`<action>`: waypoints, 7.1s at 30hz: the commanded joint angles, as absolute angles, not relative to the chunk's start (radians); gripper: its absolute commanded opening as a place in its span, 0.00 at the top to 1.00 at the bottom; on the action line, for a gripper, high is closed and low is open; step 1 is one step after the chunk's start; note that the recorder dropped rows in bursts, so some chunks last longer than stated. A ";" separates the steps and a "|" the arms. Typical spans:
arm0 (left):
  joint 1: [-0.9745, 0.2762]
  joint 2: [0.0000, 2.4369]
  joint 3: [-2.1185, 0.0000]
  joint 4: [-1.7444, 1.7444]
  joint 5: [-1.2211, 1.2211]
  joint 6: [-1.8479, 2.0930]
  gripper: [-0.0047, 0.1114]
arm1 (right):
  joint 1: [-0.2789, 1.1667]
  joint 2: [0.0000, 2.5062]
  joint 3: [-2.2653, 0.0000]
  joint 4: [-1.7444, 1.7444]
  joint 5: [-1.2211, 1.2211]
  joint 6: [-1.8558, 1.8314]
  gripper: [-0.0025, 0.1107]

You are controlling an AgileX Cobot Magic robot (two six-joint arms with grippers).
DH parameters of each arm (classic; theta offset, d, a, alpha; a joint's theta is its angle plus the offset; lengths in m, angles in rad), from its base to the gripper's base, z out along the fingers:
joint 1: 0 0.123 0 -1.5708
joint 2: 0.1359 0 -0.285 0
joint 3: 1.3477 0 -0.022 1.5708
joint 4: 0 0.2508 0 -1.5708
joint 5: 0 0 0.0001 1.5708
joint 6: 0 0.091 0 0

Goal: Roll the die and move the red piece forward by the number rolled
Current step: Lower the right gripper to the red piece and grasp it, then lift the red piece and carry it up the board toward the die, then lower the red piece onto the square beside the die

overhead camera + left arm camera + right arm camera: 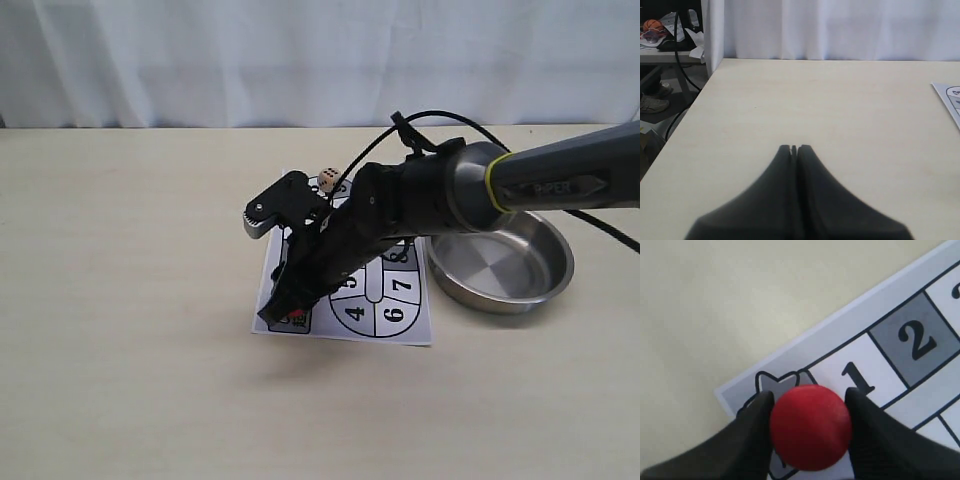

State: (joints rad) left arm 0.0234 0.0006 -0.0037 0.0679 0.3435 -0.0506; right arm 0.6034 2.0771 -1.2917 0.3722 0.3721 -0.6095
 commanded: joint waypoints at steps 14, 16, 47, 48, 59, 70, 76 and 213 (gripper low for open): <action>0.024 0.000 0.000 0.067 0.330 -0.057 0.96 | 0.605 2.045 -1.291 0.378 0.167 -0.527 0.94; 0.024 0.000 0.000 0.067 0.330 -0.057 0.96 | 0.601 2.057 -1.291 0.378 0.159 -0.527 0.94; 0.024 0.000 0.000 0.067 0.330 -0.057 0.96 | 0.535 2.169 -1.428 0.378 0.176 -0.429 0.94; 0.024 0.000 0.000 0.067 0.330 -0.057 0.96 | 0.532 2.183 -1.428 0.378 0.187 -0.429 0.94; 0.024 0.000 0.000 0.067 0.330 -0.057 0.96 | 0.532 2.213 -1.465 0.378 0.212 -0.429 0.94; 0.024 0.000 0.000 0.067 0.330 -0.057 0.96 | 0.469 2.226 -1.604 0.378 0.253 -0.353 0.94; 0.024 0.000 0.000 0.067 0.330 -0.057 0.96 | 0.467 2.291 -1.604 0.378 0.260 -0.353 0.94; 0.024 0.000 0.000 0.067 0.330 -0.057 0.96 | 0.316 2.466 -1.942 0.478 0.314 -0.530 0.94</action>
State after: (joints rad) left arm 0.0234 0.0006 -0.0037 0.0679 0.3435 -0.0506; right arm 0.3149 2.4698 -1.9398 0.4844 0.3373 -0.5152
